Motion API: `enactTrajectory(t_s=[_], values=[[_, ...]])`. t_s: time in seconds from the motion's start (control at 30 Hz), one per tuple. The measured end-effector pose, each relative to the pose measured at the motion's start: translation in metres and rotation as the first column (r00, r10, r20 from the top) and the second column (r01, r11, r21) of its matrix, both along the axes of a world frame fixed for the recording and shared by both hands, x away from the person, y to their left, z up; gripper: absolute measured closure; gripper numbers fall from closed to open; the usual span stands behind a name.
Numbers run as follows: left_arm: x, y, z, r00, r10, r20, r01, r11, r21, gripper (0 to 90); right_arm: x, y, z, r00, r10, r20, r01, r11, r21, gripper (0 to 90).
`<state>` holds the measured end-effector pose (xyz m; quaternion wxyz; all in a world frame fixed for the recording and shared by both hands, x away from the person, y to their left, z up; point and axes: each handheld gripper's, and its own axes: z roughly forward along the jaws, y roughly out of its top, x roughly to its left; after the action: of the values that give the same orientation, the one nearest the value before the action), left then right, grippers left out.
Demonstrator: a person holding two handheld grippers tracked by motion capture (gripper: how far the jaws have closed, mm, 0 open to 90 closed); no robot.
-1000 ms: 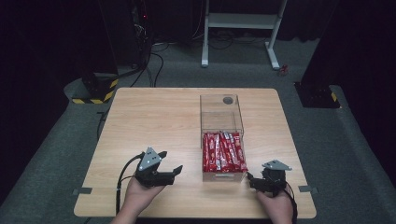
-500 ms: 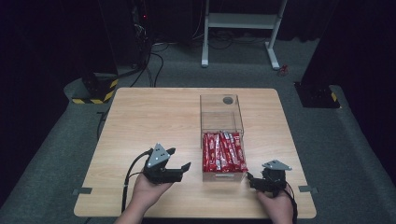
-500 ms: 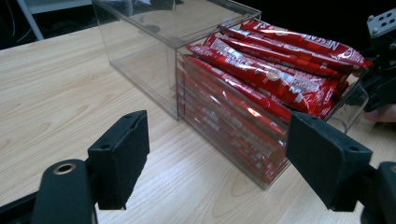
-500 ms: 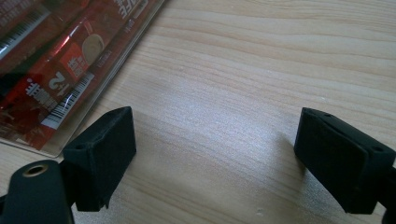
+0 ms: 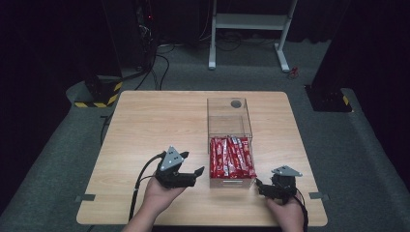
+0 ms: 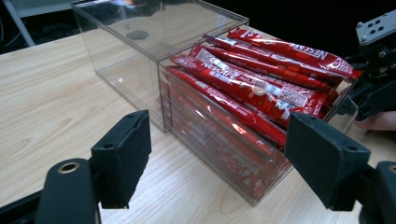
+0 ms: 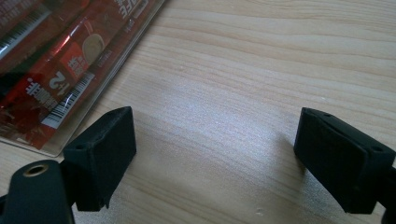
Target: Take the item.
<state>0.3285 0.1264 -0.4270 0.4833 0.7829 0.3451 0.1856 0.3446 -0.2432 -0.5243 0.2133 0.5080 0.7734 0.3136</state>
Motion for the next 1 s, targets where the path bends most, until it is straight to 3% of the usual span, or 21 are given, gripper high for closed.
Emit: enactTrajectory(t_s=[1.0], values=[[0.011,-0.038,0.001,0.9981,-0.059,-0.017,0.059,0.9983,-0.006,25.2,0.0,0.0,0.0,1.0,0.002,0.001,-0.002,1.0,0.0,13.1]])
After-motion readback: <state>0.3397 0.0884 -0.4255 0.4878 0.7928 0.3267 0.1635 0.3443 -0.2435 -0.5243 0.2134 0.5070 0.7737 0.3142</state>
